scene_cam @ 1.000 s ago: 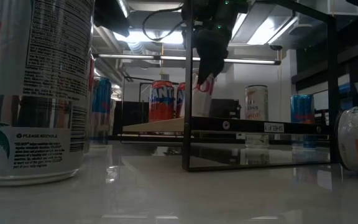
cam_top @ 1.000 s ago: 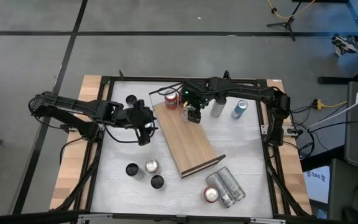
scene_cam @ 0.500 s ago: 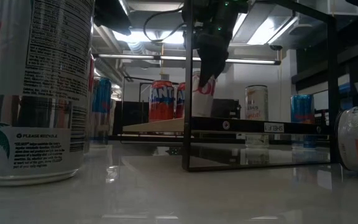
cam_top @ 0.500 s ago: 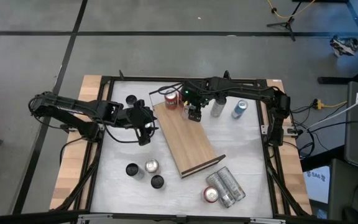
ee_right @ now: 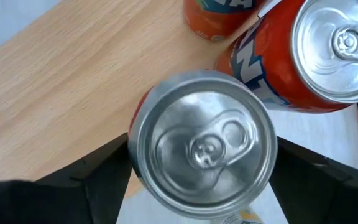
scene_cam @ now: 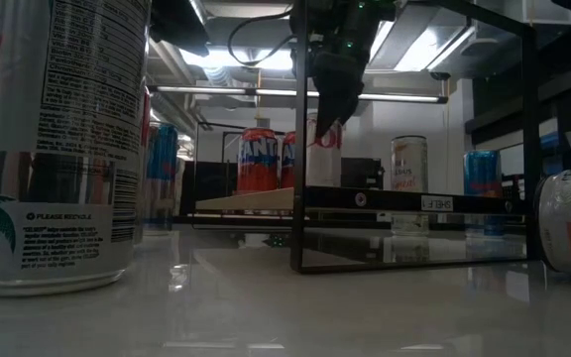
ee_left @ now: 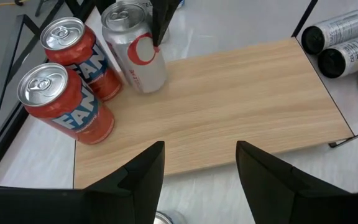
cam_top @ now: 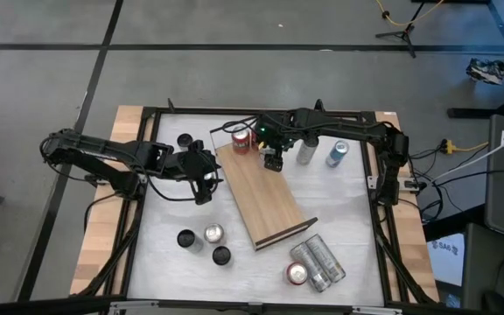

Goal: Place canned beverage on shelf
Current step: Put the top right white soda can on the shelf, then align the white soda can with the other white soda can

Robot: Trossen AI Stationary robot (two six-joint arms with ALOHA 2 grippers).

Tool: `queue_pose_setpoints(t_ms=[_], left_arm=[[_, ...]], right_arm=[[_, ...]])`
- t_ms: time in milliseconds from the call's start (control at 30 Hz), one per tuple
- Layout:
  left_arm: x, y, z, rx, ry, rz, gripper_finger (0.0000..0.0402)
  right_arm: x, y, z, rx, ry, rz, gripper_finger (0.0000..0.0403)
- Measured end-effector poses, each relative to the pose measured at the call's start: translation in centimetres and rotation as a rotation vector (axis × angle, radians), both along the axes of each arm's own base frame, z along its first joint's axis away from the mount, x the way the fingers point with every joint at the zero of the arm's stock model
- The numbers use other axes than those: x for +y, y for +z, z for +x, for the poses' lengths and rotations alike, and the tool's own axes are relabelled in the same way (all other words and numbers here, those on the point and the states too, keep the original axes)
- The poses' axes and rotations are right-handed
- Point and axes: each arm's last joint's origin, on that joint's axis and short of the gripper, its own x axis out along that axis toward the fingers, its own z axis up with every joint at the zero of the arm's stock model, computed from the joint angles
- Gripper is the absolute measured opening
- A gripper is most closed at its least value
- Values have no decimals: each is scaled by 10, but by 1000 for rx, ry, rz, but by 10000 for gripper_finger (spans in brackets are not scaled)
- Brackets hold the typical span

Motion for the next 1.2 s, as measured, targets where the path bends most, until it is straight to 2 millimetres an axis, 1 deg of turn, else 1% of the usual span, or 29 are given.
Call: queue_pose_setpoints(t_ms=[233, 467, 600, 767, 933, 1067, 1200], left_arm=[[0, 0, 0, 0, 0, 0, 192], [0, 0, 0, 0, 0, 0, 192], [0, 0, 0, 0, 0, 0, 192], [0, 0, 0, 0, 0, -1, 192], [0, 0, 0, 0, 1, -1, 192], [0, 0, 0, 0, 1, -2, 192], [0, 0, 0, 0, 1, -2, 192]], right_arm=[[0, 0, 1, -8, 1, -3, 336], [-1, 2, 5, -52, 1, -14, 337], [-1, 4, 3, -37, 1, -10, 337], [0, 23, 2, -47, 10, -16, 337], [1, 49, -4, -54, 28, -26, 337], [7, 62, -16, -43, 33, -31, 337], [22, 72, -36, -29, 27, -83, 337]])
